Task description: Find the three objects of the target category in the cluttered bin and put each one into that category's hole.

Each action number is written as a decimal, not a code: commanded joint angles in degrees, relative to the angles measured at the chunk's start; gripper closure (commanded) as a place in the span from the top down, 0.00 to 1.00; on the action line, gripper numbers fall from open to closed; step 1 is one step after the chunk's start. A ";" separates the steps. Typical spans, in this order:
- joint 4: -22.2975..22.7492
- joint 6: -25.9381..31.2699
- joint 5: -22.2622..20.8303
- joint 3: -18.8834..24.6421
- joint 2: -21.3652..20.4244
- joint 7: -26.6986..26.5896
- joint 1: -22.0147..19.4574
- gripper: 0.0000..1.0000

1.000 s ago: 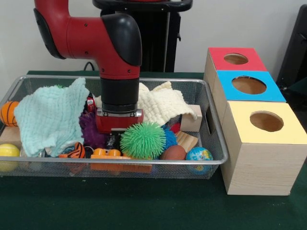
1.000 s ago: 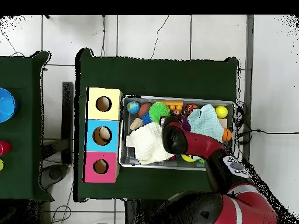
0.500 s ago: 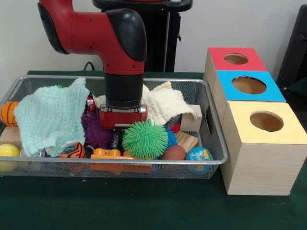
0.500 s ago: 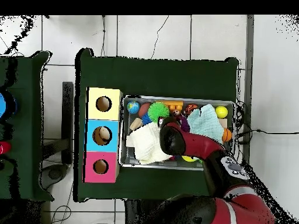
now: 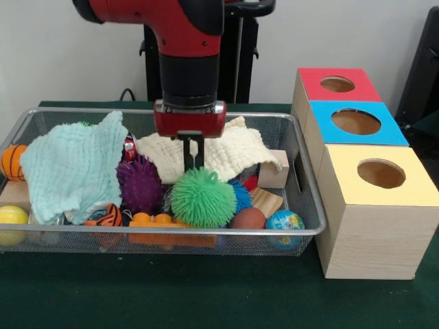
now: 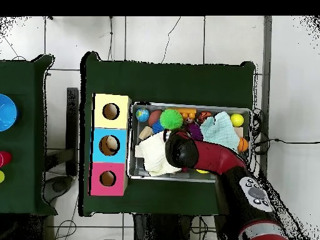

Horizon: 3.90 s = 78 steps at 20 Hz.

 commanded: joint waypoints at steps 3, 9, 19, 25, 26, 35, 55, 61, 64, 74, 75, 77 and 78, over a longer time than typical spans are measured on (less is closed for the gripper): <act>1.80 6.01 4.55 2.81 -3.12 10.01 2.46 0.00; 2.23 2.29 4.42 2.81 -1.08 9.77 2.12 0.00; -0.19 -3.47 2.96 4.58 5.25 8.79 0.28 0.00; -3.27 -10.21 -0.27 6.20 11.60 6.32 -2.51 0.00; -3.32 -11.18 -0.79 6.08 11.97 6.15 -2.78 0.00; -5.87 -12.14 -2.88 6.58 15.35 3.53 -4.52 0.00; -7.24 -6.61 -1.59 7.18 12.39 3.58 -3.84 0.00; -2.75 4.22 -0.57 7.80 2.06 0.39 -6.81 0.00; -1.54 9.83 0.54 7.61 -2.25 0.05 -7.12 0.00; -4.17 8.80 -1.86 10.00 1.95 0.00 -9.10 0.00; -4.83 8.13 -2.12 10.29 3.14 -0.21 -9.35 0.00; -5.49 6.82 -2.67 10.73 4.84 -0.33 -9.76 0.00; -5.73 6.17 -2.95 10.88 5.54 -0.31 -9.90 0.00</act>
